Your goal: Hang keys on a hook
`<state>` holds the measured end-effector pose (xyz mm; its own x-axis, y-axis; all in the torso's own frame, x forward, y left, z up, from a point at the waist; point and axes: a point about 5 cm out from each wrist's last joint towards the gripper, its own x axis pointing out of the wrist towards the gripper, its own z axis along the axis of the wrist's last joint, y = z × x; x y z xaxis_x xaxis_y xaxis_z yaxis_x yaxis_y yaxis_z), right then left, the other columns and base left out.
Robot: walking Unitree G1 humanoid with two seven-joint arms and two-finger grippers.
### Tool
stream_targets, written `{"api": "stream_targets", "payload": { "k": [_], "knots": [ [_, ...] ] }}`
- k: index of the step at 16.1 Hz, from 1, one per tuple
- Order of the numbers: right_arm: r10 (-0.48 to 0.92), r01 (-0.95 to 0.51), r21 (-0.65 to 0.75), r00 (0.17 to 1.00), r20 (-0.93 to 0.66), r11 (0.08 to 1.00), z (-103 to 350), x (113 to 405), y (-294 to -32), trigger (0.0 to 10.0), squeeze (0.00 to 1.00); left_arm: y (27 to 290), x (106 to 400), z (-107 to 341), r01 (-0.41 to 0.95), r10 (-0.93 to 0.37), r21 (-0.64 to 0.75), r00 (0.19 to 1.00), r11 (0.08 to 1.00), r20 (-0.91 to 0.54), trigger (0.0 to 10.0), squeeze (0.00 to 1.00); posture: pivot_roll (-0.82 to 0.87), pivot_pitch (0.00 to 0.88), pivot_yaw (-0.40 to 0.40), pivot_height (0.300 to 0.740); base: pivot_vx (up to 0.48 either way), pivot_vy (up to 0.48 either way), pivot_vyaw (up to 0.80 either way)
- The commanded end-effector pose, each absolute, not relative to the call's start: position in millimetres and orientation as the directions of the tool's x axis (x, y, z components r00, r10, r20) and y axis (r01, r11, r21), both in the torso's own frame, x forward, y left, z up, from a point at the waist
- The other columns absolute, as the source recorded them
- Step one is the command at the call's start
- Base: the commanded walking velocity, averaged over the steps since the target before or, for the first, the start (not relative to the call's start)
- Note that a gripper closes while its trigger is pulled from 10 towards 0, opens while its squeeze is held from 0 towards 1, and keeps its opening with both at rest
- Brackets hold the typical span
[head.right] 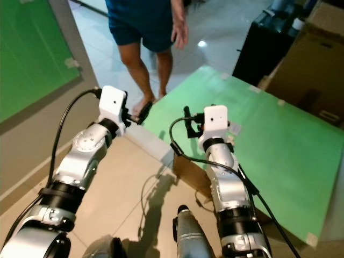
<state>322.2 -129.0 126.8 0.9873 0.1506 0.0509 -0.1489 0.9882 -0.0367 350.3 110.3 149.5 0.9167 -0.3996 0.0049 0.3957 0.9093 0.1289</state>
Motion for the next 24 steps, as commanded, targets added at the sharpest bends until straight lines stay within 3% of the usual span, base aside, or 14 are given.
{"api": "stream_targets", "payload": {
  "k": [1,10,24],
  "knots": [
    [0.144,-0.143,-0.033,0.988,0.049,0.989,127.1,322.1,-132.7,10.0,0.00,107.6,349.2,145.6,0.402,-0.403,0.123,0.915,0.908,-0.010,10.0,0.00,-0.11,0.134,0.008,0.702,0.000,0.000,-0.60],
    [0.122,-0.119,-0.072,0.992,0.035,0.990,126.1,323.9,-136.3,10.0,0.00,106.8,349.8,145.8,0.408,-0.411,0.138,0.912,0.902,-0.005,10.0,0.00,-0.11,0.122,0.003,0.702,0.000,0.000,-0.60],
    [0.094,-0.091,-0.078,0.995,0.030,0.993,127.5,324.9,-139.0,10.0,0.00,111.4,354.4,147.0,0.363,-0.368,0.151,0.930,0.920,0.003,10.0,0.00,-0.12,0.135,0.015,0.702,0.000,0.000,0.00]
  ]
}}
